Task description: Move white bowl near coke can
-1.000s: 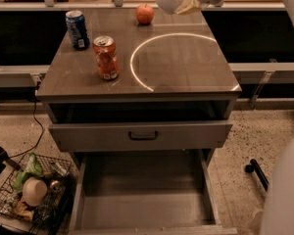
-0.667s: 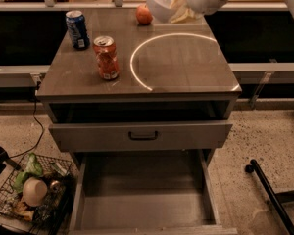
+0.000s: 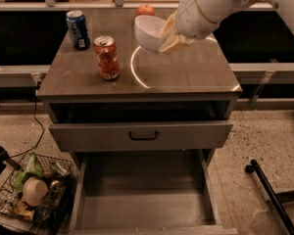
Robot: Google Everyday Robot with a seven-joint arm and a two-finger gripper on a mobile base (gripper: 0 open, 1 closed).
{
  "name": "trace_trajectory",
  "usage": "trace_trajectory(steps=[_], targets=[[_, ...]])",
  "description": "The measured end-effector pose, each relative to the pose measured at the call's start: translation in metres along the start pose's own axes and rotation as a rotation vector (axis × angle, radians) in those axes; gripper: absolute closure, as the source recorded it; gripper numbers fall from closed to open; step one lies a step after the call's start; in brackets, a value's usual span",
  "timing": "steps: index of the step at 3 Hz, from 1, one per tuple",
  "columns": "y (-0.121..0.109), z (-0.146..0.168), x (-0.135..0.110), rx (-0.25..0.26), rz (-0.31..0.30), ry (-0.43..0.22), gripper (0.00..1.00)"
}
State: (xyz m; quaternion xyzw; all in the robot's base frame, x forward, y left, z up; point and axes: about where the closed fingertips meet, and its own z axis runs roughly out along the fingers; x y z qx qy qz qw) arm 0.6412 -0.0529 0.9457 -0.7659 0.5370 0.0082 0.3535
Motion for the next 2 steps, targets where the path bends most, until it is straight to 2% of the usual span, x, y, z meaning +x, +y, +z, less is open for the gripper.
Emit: trace_trajectory(steps=[2], targets=[[0.04,0.02,-0.006,-0.238,0.053,0.068,1.0]])
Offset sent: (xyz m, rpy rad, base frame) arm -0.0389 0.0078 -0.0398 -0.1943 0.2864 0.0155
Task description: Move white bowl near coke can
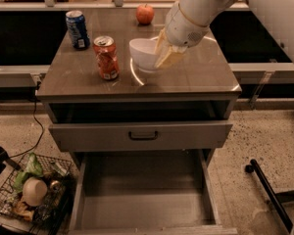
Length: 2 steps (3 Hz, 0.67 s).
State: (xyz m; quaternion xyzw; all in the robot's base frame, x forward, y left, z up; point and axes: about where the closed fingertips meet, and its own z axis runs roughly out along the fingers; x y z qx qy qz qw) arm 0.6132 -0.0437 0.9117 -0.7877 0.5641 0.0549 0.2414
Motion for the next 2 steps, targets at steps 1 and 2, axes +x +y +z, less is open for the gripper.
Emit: trace_trajectory(steps=[1,2], targets=[[0.003,0.009,0.002,-0.036,0.002,0.026,1.0],[0.004,0.022,0.006,-0.05,-0.001,0.049,1.0]])
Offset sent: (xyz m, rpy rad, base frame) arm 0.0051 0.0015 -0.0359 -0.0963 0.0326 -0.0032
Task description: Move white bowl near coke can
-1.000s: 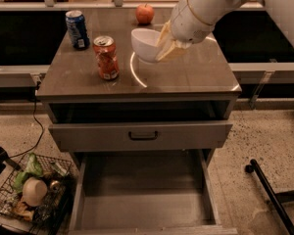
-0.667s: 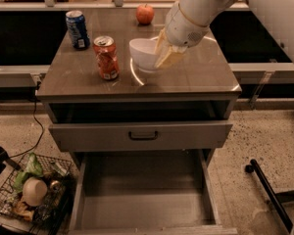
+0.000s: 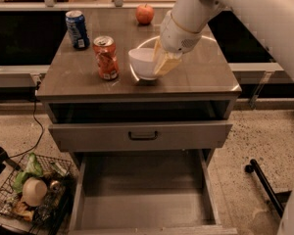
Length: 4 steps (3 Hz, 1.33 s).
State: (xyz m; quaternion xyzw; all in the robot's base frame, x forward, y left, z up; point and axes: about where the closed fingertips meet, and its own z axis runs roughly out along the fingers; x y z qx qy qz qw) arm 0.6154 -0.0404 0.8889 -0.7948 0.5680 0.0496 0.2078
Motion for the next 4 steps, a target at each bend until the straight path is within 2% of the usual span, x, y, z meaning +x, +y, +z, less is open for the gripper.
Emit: trace_trajectory(steps=[1,2,4], targets=[[0.0008,0.0126,0.0051,-0.014,0.003,0.024,1.0],[0.0006,0.0143,0.0045,-0.015,0.002,0.023,0.84],[0.0001,0.0181,0.0034,-0.018,-0.001,0.021,0.37]])
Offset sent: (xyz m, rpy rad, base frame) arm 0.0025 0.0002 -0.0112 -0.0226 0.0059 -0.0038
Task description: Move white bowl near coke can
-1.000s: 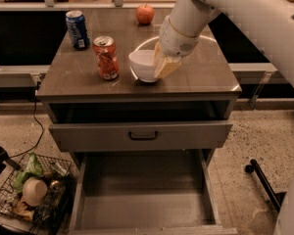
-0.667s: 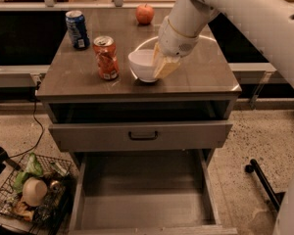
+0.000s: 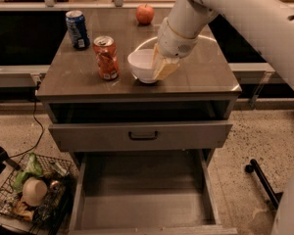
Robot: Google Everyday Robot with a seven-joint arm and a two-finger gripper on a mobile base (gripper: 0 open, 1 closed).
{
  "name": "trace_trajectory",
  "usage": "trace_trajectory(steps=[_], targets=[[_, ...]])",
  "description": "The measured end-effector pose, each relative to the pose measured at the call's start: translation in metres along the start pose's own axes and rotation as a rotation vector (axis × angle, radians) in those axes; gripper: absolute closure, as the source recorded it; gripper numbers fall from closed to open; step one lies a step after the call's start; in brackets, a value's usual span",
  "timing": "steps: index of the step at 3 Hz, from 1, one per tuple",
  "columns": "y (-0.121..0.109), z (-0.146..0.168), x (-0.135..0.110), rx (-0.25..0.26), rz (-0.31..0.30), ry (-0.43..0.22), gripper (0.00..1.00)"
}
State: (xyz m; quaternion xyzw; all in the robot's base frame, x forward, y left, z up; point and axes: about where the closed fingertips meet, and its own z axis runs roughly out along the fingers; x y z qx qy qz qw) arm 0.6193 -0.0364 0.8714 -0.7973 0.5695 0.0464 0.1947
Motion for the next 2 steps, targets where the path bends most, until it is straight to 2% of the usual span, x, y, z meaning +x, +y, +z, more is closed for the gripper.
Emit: trace_trajectory(steps=[1,2], targets=[[-0.0003,0.002,-0.0006,-0.002,-0.001,-0.001,0.14],[-0.0005,0.0039,-0.0012,-0.003,-0.002,-0.002,0.0]])
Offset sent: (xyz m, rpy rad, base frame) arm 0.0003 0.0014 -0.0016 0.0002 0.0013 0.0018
